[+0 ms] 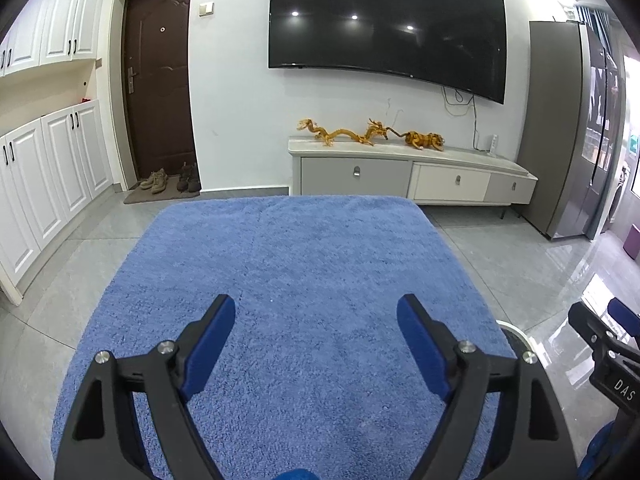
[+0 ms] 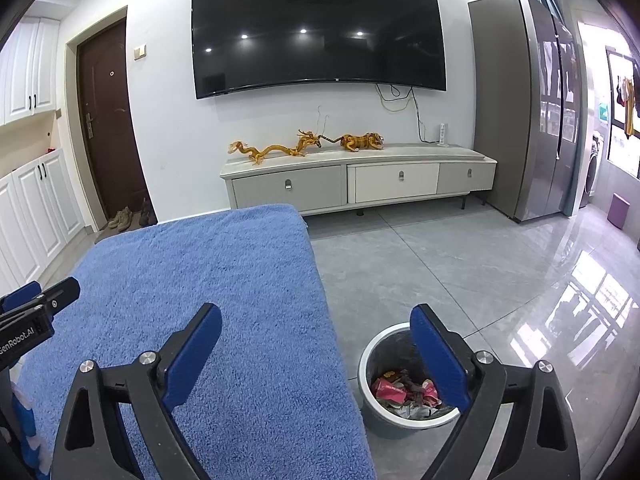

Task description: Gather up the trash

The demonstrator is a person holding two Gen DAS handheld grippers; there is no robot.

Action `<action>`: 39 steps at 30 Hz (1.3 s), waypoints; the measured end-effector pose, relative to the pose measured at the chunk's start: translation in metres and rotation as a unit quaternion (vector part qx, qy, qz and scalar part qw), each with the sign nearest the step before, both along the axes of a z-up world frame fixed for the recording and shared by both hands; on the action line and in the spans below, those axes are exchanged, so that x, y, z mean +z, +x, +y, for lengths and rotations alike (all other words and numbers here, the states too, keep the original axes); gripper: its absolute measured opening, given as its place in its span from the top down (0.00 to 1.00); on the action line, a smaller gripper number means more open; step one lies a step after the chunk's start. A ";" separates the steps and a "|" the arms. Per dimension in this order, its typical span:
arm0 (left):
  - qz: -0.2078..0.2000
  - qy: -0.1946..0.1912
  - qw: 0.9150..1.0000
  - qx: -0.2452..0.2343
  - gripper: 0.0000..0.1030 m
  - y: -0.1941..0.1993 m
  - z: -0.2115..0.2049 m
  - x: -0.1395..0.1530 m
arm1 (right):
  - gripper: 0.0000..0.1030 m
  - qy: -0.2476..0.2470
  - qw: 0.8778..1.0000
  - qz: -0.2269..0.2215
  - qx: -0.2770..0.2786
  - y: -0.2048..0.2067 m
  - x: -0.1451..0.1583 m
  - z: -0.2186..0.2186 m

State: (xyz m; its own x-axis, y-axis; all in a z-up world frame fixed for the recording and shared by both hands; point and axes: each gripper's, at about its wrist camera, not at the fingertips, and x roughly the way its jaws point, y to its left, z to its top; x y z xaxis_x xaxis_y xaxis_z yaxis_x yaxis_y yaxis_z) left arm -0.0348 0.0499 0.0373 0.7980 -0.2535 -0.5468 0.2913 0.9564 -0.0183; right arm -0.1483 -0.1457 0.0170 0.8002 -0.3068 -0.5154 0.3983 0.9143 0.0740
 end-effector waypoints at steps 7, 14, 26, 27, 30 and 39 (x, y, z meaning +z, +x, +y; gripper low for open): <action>-0.014 -0.009 1.000 0.001 0.11 -0.004 0.003 0.002 | 0.00 -0.003 1.000 0.006 -0.007 0.000 -0.004 0.000; -0.027 -0.013 1.000 0.005 0.07 -0.008 0.001 0.003 | 0.00 -0.010 1.000 0.002 -0.020 -0.004 -0.006 -0.003; -0.032 -0.006 0.999 0.005 0.07 -0.008 -0.005 -0.001 | 0.00 -0.013 1.000 0.001 -0.023 -0.004 -0.007 -0.003; -0.031 -0.005 0.999 0.006 0.07 -0.008 -0.005 -0.001 | 0.00 -0.013 1.000 0.001 -0.024 -0.005 -0.007 -0.004; -0.030 -0.005 1.000 0.005 0.07 -0.008 -0.006 -0.001 | 0.00 -0.013 1.000 0.000 -0.026 -0.006 -0.006 -0.004; -0.037 0.001 0.999 -0.001 0.02 -0.012 -0.008 -0.004 | 0.00 -0.010 1.000 0.001 -0.027 -0.007 -0.006 -0.006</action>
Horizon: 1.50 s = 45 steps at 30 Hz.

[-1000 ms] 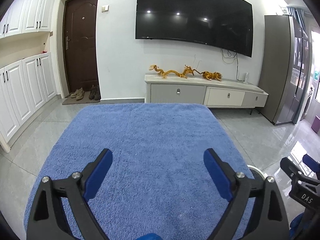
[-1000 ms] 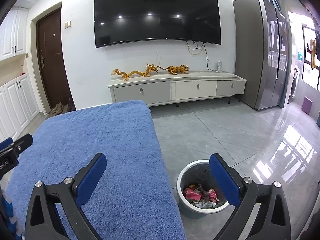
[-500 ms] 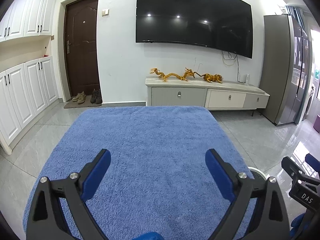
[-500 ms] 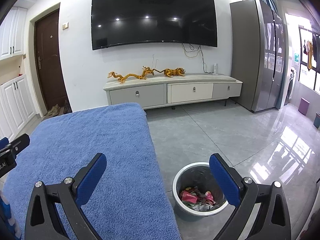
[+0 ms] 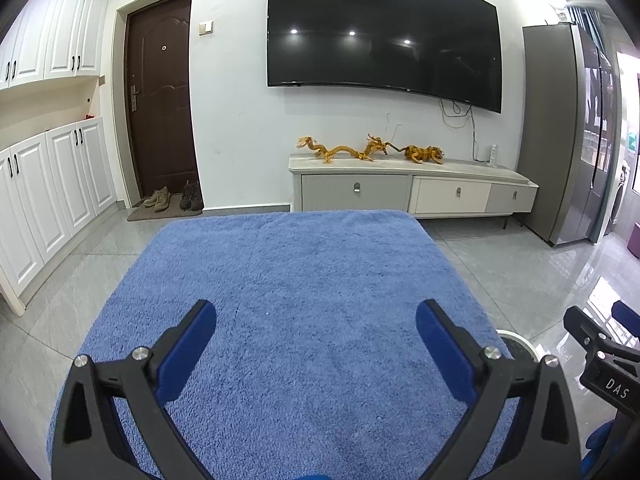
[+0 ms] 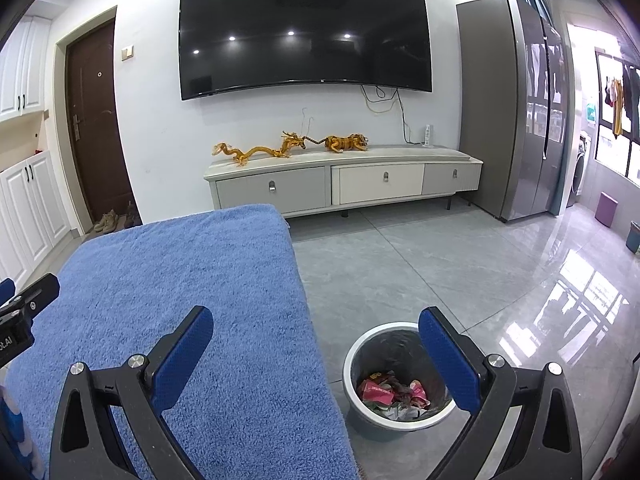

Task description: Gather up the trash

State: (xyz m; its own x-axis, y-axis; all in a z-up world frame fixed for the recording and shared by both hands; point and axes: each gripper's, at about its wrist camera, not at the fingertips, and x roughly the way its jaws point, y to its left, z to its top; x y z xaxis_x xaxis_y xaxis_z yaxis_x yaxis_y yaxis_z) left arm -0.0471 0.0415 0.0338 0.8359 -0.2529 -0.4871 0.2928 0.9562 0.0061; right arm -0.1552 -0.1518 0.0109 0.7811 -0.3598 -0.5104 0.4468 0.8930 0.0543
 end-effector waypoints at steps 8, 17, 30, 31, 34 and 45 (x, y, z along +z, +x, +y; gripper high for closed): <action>0.001 0.008 1.000 -0.016 0.02 -0.002 -0.008 -0.002 | 0.00 0.002 1.000 0.001 -0.006 -0.001 -0.002 -0.005; 0.007 0.027 0.999 -0.038 0.02 -0.001 -0.024 -0.011 | 0.00 0.012 1.000 0.008 -0.017 0.000 -0.012 -0.018; 0.009 0.038 0.998 -0.041 0.02 0.008 -0.036 -0.015 | 0.00 0.020 0.999 0.014 -0.032 0.002 -0.022 -0.032; 0.010 0.039 0.998 -0.042 0.02 0.008 -0.037 -0.016 | 0.00 0.020 0.999 0.015 -0.033 0.002 -0.022 -0.032; 0.012 0.042 0.998 -0.041 0.02 0.011 -0.039 -0.017 | 0.00 0.017 0.999 0.016 -0.034 0.003 -0.023 -0.032; 0.016 0.040 0.998 -0.042 0.02 0.014 -0.040 -0.020 | 0.00 0.012 0.999 0.018 -0.034 0.005 -0.024 -0.033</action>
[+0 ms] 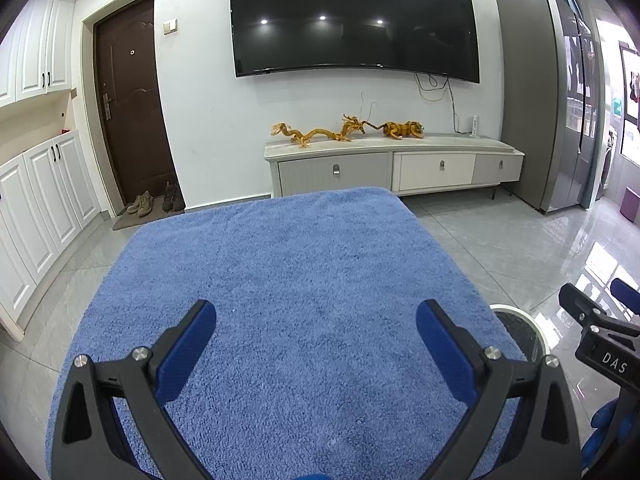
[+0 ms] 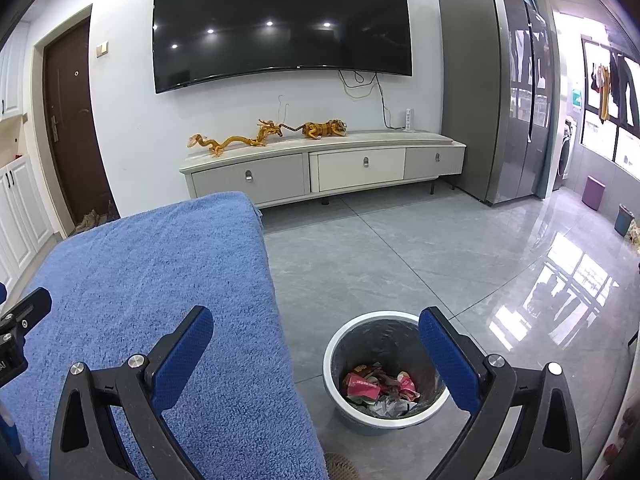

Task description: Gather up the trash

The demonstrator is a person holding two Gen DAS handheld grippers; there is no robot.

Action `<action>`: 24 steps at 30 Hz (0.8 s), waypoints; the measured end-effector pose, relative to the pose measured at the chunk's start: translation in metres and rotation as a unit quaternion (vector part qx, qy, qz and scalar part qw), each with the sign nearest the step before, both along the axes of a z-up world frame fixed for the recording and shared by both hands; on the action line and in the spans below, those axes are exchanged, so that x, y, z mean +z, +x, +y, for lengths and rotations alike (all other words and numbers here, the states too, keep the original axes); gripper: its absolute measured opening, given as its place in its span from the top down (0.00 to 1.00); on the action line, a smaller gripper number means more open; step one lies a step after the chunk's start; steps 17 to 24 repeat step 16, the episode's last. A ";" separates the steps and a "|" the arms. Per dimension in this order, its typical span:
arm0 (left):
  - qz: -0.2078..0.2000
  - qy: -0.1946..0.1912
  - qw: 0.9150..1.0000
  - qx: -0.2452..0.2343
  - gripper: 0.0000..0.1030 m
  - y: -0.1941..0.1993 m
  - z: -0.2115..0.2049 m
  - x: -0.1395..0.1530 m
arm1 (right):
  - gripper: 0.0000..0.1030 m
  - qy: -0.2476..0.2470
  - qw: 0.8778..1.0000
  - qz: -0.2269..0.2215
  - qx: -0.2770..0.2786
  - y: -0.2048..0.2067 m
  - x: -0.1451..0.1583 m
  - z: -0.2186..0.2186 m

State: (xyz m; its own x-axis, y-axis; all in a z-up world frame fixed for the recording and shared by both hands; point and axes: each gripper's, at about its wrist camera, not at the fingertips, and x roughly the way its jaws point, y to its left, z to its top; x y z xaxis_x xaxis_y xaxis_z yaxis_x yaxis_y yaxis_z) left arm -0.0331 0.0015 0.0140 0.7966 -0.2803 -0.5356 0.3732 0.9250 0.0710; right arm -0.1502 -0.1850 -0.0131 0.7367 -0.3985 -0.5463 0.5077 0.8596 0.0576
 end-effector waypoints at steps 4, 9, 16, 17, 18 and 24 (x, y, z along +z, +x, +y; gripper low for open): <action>0.004 0.000 1.000 0.000 0.02 0.000 0.001 -0.002 | 0.00 -0.002 1.000 0.001 0.001 0.000 0.000 0.000; 0.004 0.000 1.000 0.000 0.02 0.001 0.002 -0.002 | 0.00 -0.005 1.000 0.001 0.001 0.000 0.000 0.001; 0.010 -0.005 1.000 0.006 0.02 0.002 0.005 -0.003 | 0.00 -0.007 1.000 0.000 0.001 0.000 0.001 0.000; 0.010 -0.005 1.000 0.006 0.02 0.002 0.005 -0.003 | 0.00 -0.007 1.000 0.000 0.001 0.000 0.001 0.000; 0.010 -0.005 1.000 0.006 0.02 0.002 0.005 -0.003 | 0.00 -0.007 1.000 0.000 0.001 0.000 0.001 0.000; 0.010 -0.005 1.000 0.006 0.02 0.002 0.005 -0.003 | 0.00 -0.007 1.000 0.000 0.001 0.000 0.001 0.000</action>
